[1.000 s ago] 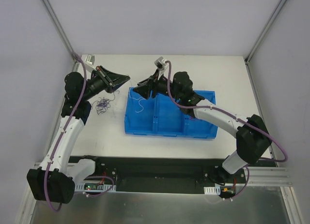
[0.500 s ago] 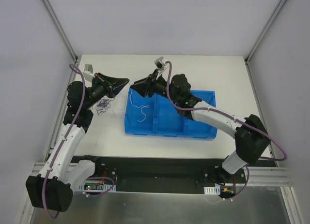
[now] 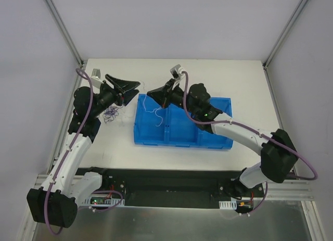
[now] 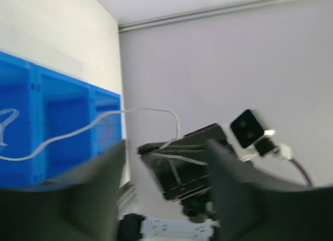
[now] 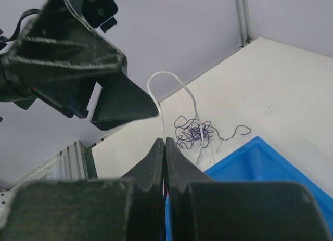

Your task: Untangle the cables

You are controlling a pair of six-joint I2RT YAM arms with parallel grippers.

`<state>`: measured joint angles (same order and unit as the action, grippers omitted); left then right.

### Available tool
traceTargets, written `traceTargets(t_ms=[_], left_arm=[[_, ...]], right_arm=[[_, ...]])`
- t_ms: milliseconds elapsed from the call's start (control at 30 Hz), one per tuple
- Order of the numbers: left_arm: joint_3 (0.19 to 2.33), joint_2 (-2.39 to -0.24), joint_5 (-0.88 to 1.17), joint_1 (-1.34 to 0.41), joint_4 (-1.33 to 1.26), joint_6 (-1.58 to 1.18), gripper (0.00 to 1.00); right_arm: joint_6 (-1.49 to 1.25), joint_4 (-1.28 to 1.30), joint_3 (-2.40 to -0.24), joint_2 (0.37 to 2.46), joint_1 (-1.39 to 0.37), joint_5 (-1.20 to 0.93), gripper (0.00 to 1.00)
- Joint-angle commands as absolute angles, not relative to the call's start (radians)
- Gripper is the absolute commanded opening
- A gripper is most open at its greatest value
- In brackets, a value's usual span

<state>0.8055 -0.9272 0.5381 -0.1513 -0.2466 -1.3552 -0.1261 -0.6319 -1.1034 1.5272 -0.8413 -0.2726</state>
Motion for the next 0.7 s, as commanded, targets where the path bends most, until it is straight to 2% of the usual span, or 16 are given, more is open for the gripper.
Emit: traceTargets(t_ms=[0, 33, 133, 300, 400, 667], left_arm=[[0.935, -0.920, 0.593, -0.155, -0.221, -1.200, 0.71], [0.977, -0.925, 0.612, -0.155, -0.172, -1.131, 0.80], [1.086, -0.924, 0.618, -0.153, -0.005, -0.964, 0.91], [1.103, -0.856, 0.519, -0.153, 0.138, -0.821, 0.92], [1.092, -0.841, 0.482, -0.153, 0.147, -0.782, 0.92], [1.101, -0.858, 0.523, -0.153, 0.147, -0.758, 0.93]], right_arm=[[-0.039, -0.631, -1.069, 1.340, -0.841, -0.216, 0.01], [-0.016, -0.597, -1.066, 1.304, -0.842, -0.201, 0.01], [0.034, -0.471, -1.065, 1.185, -0.841, -0.123, 0.01], [0.103, -0.299, -1.080, 1.033, -0.842, -0.013, 0.01], [0.100, -0.343, -1.016, 0.976, -0.842, 0.090, 0.01], [0.067, -0.383, -0.894, 1.009, -0.842, 0.149, 0.01]])
